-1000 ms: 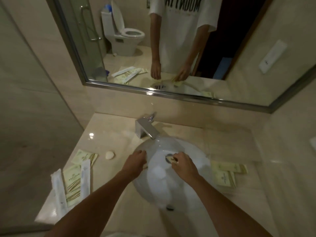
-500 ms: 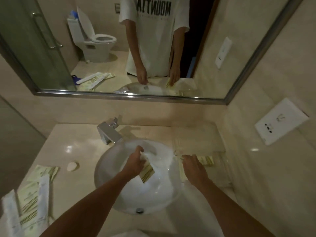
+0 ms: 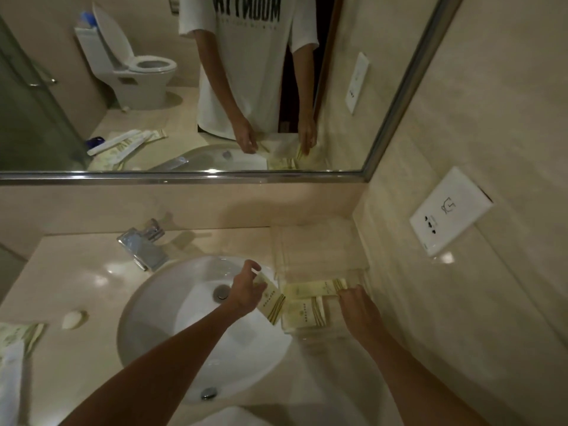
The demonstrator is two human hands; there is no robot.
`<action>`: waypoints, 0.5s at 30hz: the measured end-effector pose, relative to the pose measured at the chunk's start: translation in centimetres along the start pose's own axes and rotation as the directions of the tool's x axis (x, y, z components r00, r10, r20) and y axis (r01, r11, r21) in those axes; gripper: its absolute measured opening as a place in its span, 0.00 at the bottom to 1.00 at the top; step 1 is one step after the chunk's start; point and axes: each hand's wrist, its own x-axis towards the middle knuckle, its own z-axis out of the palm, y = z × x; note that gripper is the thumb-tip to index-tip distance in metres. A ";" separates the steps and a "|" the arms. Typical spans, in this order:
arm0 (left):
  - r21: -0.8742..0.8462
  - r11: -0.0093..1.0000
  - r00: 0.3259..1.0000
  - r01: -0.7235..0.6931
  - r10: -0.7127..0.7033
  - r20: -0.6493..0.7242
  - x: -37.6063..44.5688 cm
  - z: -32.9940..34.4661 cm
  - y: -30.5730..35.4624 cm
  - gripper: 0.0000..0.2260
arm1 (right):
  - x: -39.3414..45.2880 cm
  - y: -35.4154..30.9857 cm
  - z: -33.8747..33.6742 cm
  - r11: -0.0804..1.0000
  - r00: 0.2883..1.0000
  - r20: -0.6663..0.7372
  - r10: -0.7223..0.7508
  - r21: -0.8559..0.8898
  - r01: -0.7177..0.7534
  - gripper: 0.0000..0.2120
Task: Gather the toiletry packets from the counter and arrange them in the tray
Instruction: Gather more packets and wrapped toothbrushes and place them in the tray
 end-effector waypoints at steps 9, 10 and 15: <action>-0.035 0.998 0.999 0.048 -0.048 0.011 1.2 2.2 1.6 0.12 | 1.2 0.0 0.2 0.947 0.847 0.474 0.241 0.078 -0.313 0.07; -0.045 0.998 0.999 0.052 -0.051 0.016 1.3 2.3 1.6 0.12 | 1.3 -0.1 0.0 0.932 0.811 0.511 0.284 0.053 -0.359 0.08; -0.067 0.996 0.997 0.066 -0.064 0.037 1.8 2.9 1.2 0.11 | -0.7 1.7 2.2 0.963 0.841 0.518 0.156 0.112 -0.247 0.22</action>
